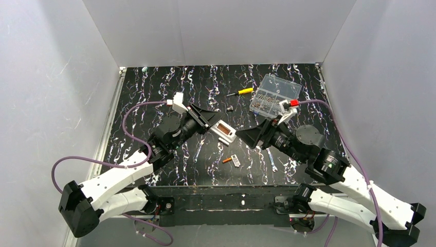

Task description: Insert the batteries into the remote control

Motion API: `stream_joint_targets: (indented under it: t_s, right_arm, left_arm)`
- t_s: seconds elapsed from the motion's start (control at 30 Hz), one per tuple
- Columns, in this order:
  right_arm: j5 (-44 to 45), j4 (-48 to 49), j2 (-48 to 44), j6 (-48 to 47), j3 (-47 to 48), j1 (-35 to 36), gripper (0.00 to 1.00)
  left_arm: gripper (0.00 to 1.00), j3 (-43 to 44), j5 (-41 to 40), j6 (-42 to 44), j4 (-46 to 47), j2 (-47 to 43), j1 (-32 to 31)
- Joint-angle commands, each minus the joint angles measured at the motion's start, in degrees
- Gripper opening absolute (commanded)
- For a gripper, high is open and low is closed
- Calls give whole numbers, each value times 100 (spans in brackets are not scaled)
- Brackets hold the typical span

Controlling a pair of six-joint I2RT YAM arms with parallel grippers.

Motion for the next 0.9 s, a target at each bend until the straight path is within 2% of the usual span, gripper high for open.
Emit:
stream_joint_targets:
  t_s: [0.0, 0.33, 0.5, 0.67, 0.87]
  right_arm:
    - [591, 496, -212, 839, -94, 2, 86]
    - [69, 1058, -111, 1750, -455, -213, 86]
    - [-219, 1427, 59, 1881, -528, -263, 83]
    - [-384, 1667, 176, 2026, -599, -321, 76]
    - [-561, 1999, 284, 2242, -755, -388, 63]
  left_arm:
    - [0, 46, -8, -204, 954, -10, 33]
    - [0, 143, -65, -514, 1542, 198, 32]
    - [0, 160, -60, -573, 1645, 197, 33]
    - [0, 161, -34, -615, 1696, 197, 35]
    - [0, 166, -10, -673, 1793, 241, 30]
